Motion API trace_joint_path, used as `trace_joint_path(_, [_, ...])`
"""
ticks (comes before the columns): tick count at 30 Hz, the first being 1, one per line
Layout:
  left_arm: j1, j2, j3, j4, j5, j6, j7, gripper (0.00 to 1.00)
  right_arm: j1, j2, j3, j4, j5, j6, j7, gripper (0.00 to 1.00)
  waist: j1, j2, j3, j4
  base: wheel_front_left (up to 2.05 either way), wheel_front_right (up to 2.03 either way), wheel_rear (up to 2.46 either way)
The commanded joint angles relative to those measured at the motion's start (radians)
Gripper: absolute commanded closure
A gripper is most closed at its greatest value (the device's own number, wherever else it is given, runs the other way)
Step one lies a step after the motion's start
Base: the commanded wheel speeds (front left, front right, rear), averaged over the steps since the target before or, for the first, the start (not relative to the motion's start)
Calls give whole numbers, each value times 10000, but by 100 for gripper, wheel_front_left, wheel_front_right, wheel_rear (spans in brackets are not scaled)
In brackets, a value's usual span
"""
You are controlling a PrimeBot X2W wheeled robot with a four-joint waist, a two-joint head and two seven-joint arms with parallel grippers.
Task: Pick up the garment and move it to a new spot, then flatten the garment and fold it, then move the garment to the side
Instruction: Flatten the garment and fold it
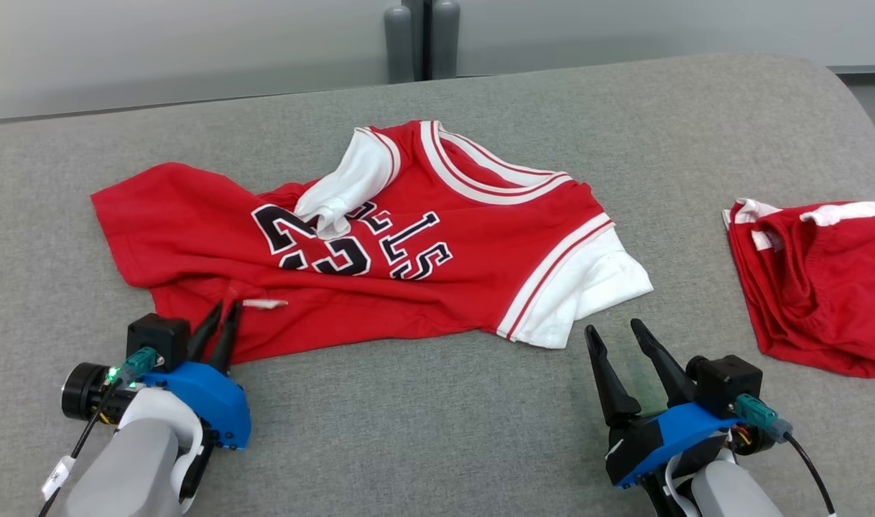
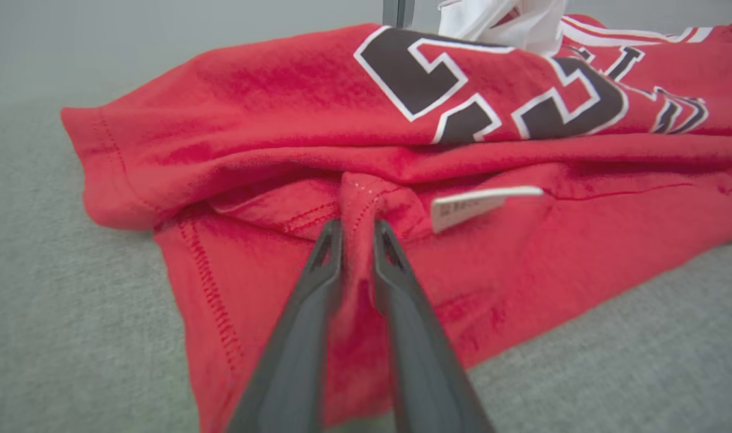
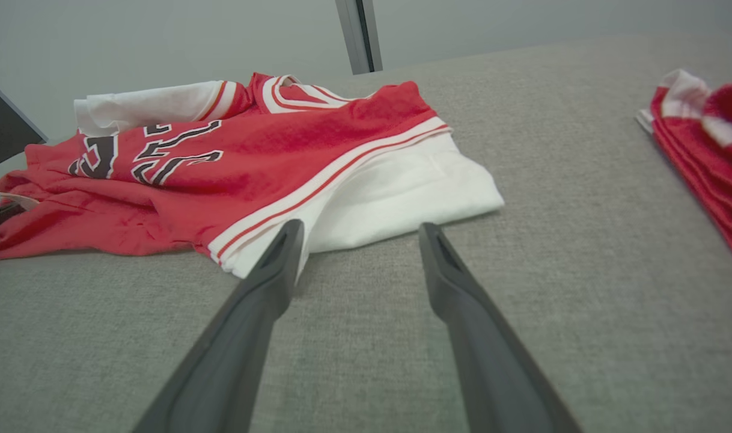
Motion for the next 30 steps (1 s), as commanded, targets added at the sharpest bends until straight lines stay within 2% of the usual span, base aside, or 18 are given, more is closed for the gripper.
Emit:
trace_joint_path(1, [75, -19, 67, -154, -74, -17, -43, 100, -7, -42, 1, 36, -32, 5, -30, 0, 0, -1, -12, 71, 0, 0, 0])
trace_joint_path(6, [300, -83, 636, -1009, 67, 11, -46, 100, 1, -42, -66, 128, -1, 5, -30, 0, 0, -1, -200, 355, 0, 0, 0])
trace_joint_path(16, [2331, -897, 2555, -3118, 566, 396, -45, 100, 375, -44, -578, 595, -89, 5, -30, 0, 0, -1, -1111, 1200, 0, 0, 0])
trace_joint_path(17, [2630, -959, 2774, -3210, 630, 441, -46, 85, 381, -45, -584, 630, -71, 5, -30, 0, 0, -1, -1193, 1212, 0, 0, 0])
trace_joint_path(18, [2918, -1033, 3018, -3266, 664, 482, -47, 62, 386, -44, -570, 656, -53, 5, -30, 0, 0, -1, -1273, 1210, 0, 0, 0])
trace_joint_path(19, [3154, -1086, 3204, -3323, 773, 525, -47, 1, 400, -42, -545, 681, -36, 5, -30, 0, 0, -1, -1333, 1197, 0, 0, 0])
trace_joint_path(27, [4183, -1544, 4827, -3858, 1728, 814, -47, 0, 530, -42, -880, 295, -281, 5, -30, 0, 0, -1, -1707, 922, 0, 0, 0])
trace_joint_path(30, [4230, -1614, 5220, -4119, 2189, 704, -47, 0, 568, -39, -1004, -183, -429, 5, -32, 0, 0, -1, -1732, 812, 0, 0, 0])
